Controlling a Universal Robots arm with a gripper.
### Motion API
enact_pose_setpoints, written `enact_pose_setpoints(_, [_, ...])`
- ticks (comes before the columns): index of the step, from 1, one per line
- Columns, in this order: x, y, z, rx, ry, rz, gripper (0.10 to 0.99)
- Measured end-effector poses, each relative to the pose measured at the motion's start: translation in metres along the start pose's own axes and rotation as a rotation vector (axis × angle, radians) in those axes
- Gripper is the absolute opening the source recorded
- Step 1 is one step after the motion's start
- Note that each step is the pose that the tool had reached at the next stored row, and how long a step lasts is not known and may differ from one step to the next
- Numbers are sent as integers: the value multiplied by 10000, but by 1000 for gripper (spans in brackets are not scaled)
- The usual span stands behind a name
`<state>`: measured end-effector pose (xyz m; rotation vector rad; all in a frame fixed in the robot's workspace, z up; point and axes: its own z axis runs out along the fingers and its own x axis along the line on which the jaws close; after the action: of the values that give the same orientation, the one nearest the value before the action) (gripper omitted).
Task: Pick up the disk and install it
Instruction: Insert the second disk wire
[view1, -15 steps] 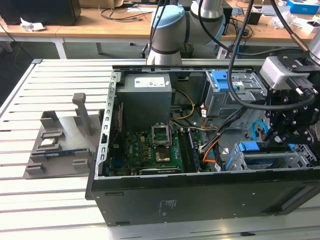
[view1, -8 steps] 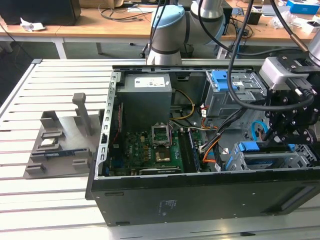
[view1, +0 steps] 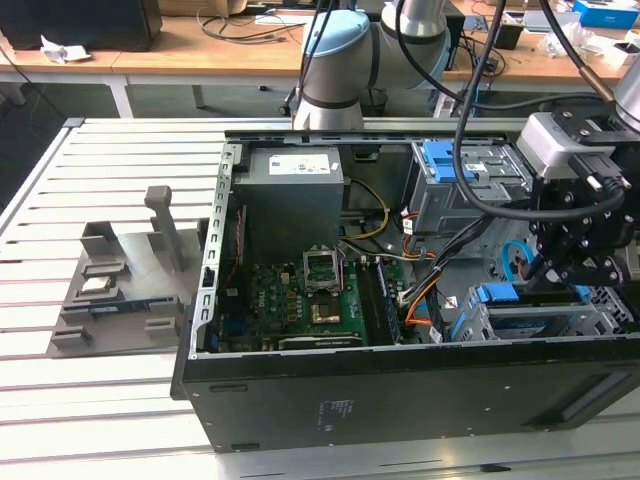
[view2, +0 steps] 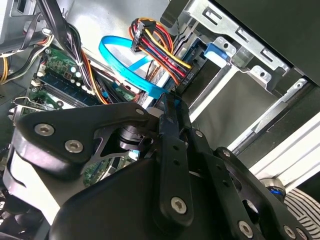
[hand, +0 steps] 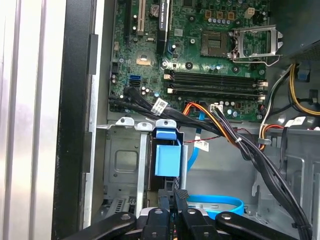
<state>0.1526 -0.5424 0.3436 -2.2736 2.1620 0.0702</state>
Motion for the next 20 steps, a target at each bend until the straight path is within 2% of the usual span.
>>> enact_pose_setpoints(6, [-1,-1,24,2,-53,-2,161])
enact_pose_setpoints(12, [1,-2,69,2,-53,-2,161])
enact_pose_setpoints(13, [-2,-4,87,2,-87,-5,161])
enact_pose_setpoints(15, [2,-2,82,1,-61,-2,161])
enact_pose_setpoints(20, [1,-3,80,2,-55,-2,161])
